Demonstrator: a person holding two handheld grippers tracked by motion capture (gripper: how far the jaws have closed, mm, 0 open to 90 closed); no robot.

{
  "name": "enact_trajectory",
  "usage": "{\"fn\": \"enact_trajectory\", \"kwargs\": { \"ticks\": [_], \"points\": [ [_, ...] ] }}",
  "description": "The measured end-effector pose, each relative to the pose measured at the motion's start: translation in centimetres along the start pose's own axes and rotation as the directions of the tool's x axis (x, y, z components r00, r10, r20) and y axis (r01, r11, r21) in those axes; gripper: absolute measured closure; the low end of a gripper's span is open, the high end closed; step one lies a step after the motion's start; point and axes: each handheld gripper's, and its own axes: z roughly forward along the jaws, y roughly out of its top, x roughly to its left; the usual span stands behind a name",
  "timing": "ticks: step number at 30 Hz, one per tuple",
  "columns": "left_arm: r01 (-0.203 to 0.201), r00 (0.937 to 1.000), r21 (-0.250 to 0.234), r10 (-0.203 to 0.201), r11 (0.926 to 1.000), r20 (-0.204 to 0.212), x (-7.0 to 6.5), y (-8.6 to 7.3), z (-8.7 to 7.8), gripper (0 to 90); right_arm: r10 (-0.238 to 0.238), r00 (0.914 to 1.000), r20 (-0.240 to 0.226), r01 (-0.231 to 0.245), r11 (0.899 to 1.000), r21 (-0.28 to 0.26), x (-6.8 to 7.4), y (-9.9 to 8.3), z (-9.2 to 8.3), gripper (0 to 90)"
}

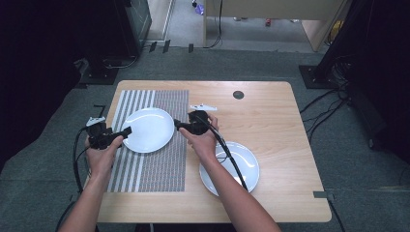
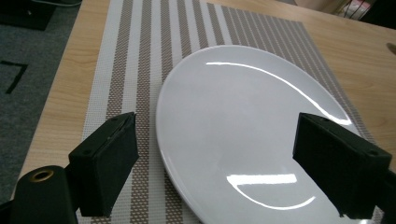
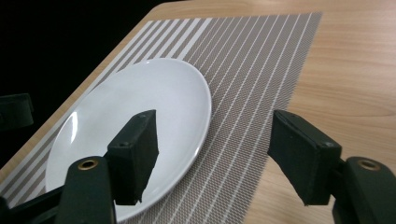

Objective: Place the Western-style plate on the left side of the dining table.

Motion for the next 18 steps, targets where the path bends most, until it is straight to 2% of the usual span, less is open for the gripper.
{"fn": "enact_trajectory", "kwargs": {
  "ticks": [1, 2, 4, 6, 8, 11, 15, 16, 17, 18],
  "points": [
    [-0.004, 1.0000, -0.006, 0.004, 1.0000, 0.008, -0.2, -0.1, -0.3, 13.6, -0.019, 0.9998, 0.003, 0.019, 1.000, 0.008, 0.0, 0.0, -0.5, 30.1],
    [-0.004, 1.0000, -0.006, 0.004, 1.0000, 0.008, -0.2, -0.1, -0.3, 13.5, -0.019, 0.9998, 0.003, 0.019, 1.000, 0.008, 0.0, 0.0, -0.5, 30.1],
    [-0.026, 0.9995, -0.021, 0.026, 0.9994, 0.017, -0.9, -0.5, -1.1, 13.2, -0.080, 0.9963, 0.032, 0.080, 0.997, 0.011, -0.4, 0.1, -2.5, 30.0],
    [-0.062, 0.9979, -0.024, 0.062, 0.9978, 0.018, -1.3, -0.8, -1.5, 12.0, -0.085, 0.9962, 0.021, 0.085, 0.996, 0.000, -0.9, 0.1, -3.8, 29.6],
    [-0.079, 0.9969, -0.020, 0.079, 0.9967, 0.007, -1.8, -1.1, -1.8, 11.7, -0.094, 0.9949, 0.037, 0.095, 0.995, -0.014, -1.5, 0.0, -5.2, 29.4],
    [-0.082, 0.9965, -0.035, 0.082, 0.9960, 0.017, -2.3, -1.6, -2.6, 11.7, -0.097, 0.9938, 0.055, 0.098, 0.995, -0.027, -2.6, -0.2, -7.0, 29.2],
    [-0.108, 0.9938, -0.050, 0.109, 0.9929, 0.021, -3.0, -2.2, -3.7, 11.6, -0.097, 0.9916, 0.085, 0.100, 0.995, -0.030, -4.1, -0.8, -9.1, 29.2],
    [-0.108, 0.9938, -0.050, 0.109, 0.9929, 0.021, -3.0, -2.2, -3.7, 11.6, -0.097, 0.9916, 0.085, 0.100, 0.995, -0.030, -4.1, -0.8, -9.1, 29.2],
    [-0.117, 0.9924, -0.056, 0.119, 0.9916, 0.034, -3.4, -2.5, -4.1, 11.6, -0.094, 0.9909, 0.096, 0.098, 0.995, -0.033, -4.9, -1.2, -10.3, 29.1],
    [-0.123, 0.9915, -0.055, 0.125, 0.9909, 0.037, -3.6, -2.7, -4.2, 11.6, -0.093, 0.9904, 0.102, 0.097, 0.995, -0.032, -5.2, -1.4, -10.7, 29.0]
  ]
}}
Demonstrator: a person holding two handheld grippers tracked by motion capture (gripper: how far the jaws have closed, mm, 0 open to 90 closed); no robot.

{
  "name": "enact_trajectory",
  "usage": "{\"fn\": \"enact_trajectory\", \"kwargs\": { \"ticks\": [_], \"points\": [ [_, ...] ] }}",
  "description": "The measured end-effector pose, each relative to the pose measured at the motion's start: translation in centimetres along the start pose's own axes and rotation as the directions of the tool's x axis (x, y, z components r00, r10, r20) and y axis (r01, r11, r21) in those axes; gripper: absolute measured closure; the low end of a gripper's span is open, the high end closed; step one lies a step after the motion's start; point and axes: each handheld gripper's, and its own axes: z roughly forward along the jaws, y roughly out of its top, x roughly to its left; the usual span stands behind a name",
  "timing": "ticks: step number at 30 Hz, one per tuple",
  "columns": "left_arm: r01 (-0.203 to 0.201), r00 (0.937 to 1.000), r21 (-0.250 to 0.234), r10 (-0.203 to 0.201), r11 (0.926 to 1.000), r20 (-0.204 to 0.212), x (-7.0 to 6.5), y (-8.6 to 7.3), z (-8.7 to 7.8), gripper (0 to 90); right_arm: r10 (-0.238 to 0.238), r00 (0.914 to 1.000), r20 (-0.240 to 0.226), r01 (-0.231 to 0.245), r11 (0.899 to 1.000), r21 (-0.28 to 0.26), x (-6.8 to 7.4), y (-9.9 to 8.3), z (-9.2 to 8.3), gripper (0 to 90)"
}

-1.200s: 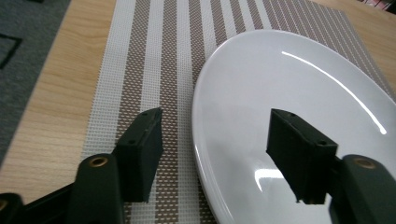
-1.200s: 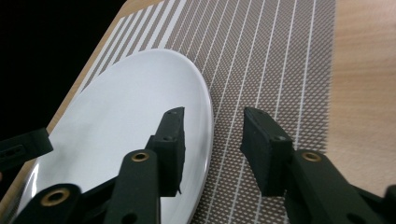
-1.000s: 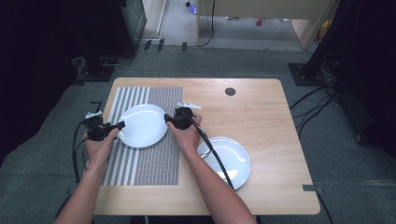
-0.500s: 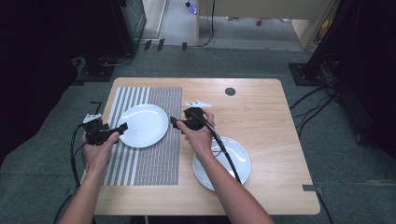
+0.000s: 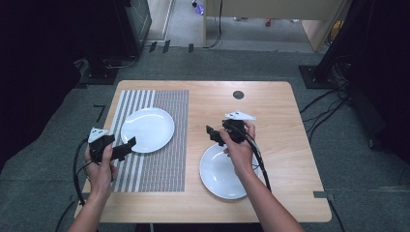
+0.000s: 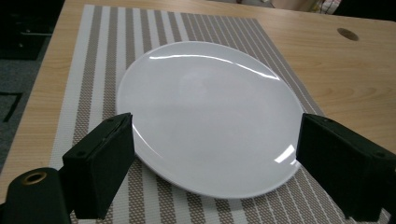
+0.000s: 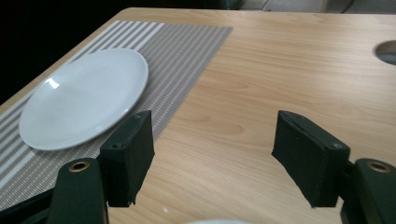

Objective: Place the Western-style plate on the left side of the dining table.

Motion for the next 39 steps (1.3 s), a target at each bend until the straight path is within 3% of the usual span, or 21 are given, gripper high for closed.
{"fn": "enact_trajectory", "kwargs": {
  "ticks": [3, 10, 18, 23, 31, 39],
  "points": [
    [-0.024, 0.9997, 0.007, 0.024, 0.9997, 0.003, -0.8, -0.6, -0.4, 11.6, 0.005, 0.9999, 0.014, -0.005, 1.000, -0.008, -1.1, -0.7, -1.5, 29.0],
    [-0.020, 0.9995, 0.001, 0.020, 0.9998, 0.023, -2.0, -2.3, -1.3, 11.6, 0.030, 0.9986, 0.044, -0.028, 0.999, -0.030, -3.7, -2.3, -4.8, 29.1],
    [-0.045, 0.9990, 0.002, 0.045, 0.9990, 0.008, -3.2, -4.5, -1.9, 10.5, 0.062, 0.9960, 0.064, -0.060, 0.998, -0.032, -6.2, -4.6, -7.4, 29.7],
    [-0.053, 0.9986, 0.005, 0.053, 0.9986, -0.003, -3.4, -5.5, -2.4, 10.5, 0.092, 0.9912, 0.094, -0.090, 0.995, -0.032, -8.7, -7.1, -9.6, 30.3],
    [-0.057, 0.9980, 0.022, 0.058, 0.9981, -0.026, -3.0, -7.5, -2.8, 9.9, 0.106, 0.9846, 0.139, -0.104, 0.994, -0.026, -11.2, -10.2, -11.7, 31.1],
    [-0.030, 0.9978, 0.042, 0.033, 0.9987, -0.057, -0.9, -9.2, -3.4, 9.9, 0.093, 0.9739, 0.207, -0.094, 0.996, -0.007, -13.5, -12.7, -13.4, 31.9]
  ]
}}
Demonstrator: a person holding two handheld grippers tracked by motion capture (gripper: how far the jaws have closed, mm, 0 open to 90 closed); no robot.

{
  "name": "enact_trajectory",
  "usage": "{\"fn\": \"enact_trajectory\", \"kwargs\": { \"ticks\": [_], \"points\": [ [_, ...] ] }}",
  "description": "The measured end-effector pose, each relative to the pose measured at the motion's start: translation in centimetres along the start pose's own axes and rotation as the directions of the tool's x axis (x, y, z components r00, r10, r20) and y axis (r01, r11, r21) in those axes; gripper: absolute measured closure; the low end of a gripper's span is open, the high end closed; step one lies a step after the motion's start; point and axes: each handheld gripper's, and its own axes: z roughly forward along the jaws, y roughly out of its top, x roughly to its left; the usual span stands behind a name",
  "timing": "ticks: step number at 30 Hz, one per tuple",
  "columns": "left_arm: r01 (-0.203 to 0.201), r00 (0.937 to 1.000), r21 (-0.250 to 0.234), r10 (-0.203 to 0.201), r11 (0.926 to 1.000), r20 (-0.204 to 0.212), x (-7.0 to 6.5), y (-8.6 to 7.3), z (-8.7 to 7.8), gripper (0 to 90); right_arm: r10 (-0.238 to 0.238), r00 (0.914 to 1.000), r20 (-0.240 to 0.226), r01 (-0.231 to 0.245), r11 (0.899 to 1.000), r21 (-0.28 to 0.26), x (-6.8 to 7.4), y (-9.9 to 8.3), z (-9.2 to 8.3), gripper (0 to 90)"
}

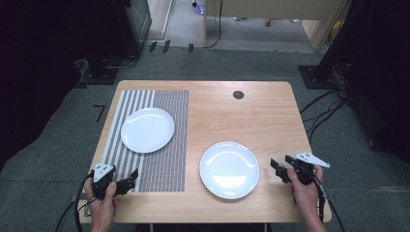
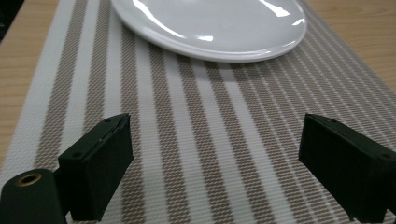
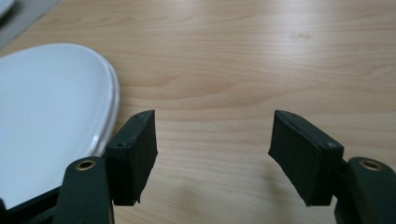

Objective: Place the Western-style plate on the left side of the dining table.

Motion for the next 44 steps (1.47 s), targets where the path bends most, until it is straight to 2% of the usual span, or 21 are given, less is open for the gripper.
{"fn": "enact_trajectory", "kwargs": {
  "ticks": [6, 9, 10, 13, 16, 18, 22, 23, 24, 27, 29, 31, 44],
  "points": [
    [0.011, 0.9990, 0.009, -0.011, 0.9999, -0.044, 1.6, -0.5, -0.5, 9.9, 0.004, 0.9992, 0.040, -0.004, 1.000, 0.003, -1.5, -1.0, -1.0, 29.6],
    [0.011, 0.9981, 0.025, -0.009, 0.9996, -0.060, 2.1, -0.8, -0.6, 9.9, -0.010, 0.9954, 0.095, 0.009, 1.000, 0.018, -2.1, -1.6, -1.4, 25.6],
    [0.011, 0.9983, 0.029, -0.009, 0.9995, -0.058, 2.2, -0.9, -0.8, 9.9, -0.004, 0.9950, 0.100, 0.002, 1.000, 0.023, -2.4, -1.8, -1.5, 24.6],
    [-0.005, 0.9949, 0.042, 0.009, 0.9991, -0.101, 2.6, -1.0, -1.1, 9.9, 0.010, 0.9935, 0.113, -0.013, 0.999, 0.031, -2.9, -2.1, -1.9, 24.1],
    [-0.010, 0.9925, 0.051, 0.017, 0.9987, -0.121, 3.1, -1.2, -1.4, 9.9, -0.002, 0.9919, 0.127, -0.002, 0.999, 0.034, -3.3, -2.4, -2.3, 23.8],
    [0.002, 0.9928, 0.057, 0.004, 0.9984, -0.120, 3.5, -1.3, -1.5, 9.9, 0.003, 0.9918, 0.128, -0.008, 0.999, 0.039, -3.5, -2.5, -2.5, 23.7],
    [0.021, 0.9934, 0.073, -0.013, 0.9971, -0.114, 3.9, -1.4, -1.4, 9.9, -0.027, 0.9891, 0.145, 0.017, 0.998, 0.067, -3.5, -2.8, -2.7, 23.4],
    [0.019, 0.9937, 0.084, -0.010, 0.9963, -0.111, 3.9, -1.4, -1.3, 9.9, -0.027, 0.9891, 0.145, 0.017, 0.998, 0.067, -3.5, -2.8, -2.7, 23.4],
    [0.000, 0.9937, 0.099, 0.011, 0.9951, -0.112, 3.7, -1.5, -1.2, 9.3, -0.054, 0.9858, 0.159, 0.042, 0.996, 0.077, -3.2, -2.9, -2.7, 23.4],
    [-0.021, 0.9936, 0.113, 0.034, 0.9933, -0.108, 3.5, -1.5, -1.0, 5.8, -0.095, 0.9779, 0.187, 0.078, 0.992, 0.096, -2.8, -3.1, -2.8, 23.3],
    [-0.034, 0.9933, 0.121, 0.047, 0.9921, -0.106, 3.5, -1.5, -0.9, 3.0, -0.090, 0.9779, 0.189, 0.073, 0.993, 0.095, -2.7, -3.2, -2.9, 23.3],
    [-0.061, 0.9889, 0.137, 0.078, 0.9887, -0.126, 3.1, -1.5, -0.7, 2.9, -0.089, 0.9776, 0.191, 0.072, 0.993, 0.094, -2.7, -3.2, -2.9, 23.2],
    [-0.058, 0.9892, 0.139, 0.075, 0.9886, -0.125, 3.1, -1.5, -0.7, 2.6, -0.087, 0.9775, 0.192, 0.070, 0.993, 0.095, -2.7, -3.3, -2.9, 22.9]
  ]
}}
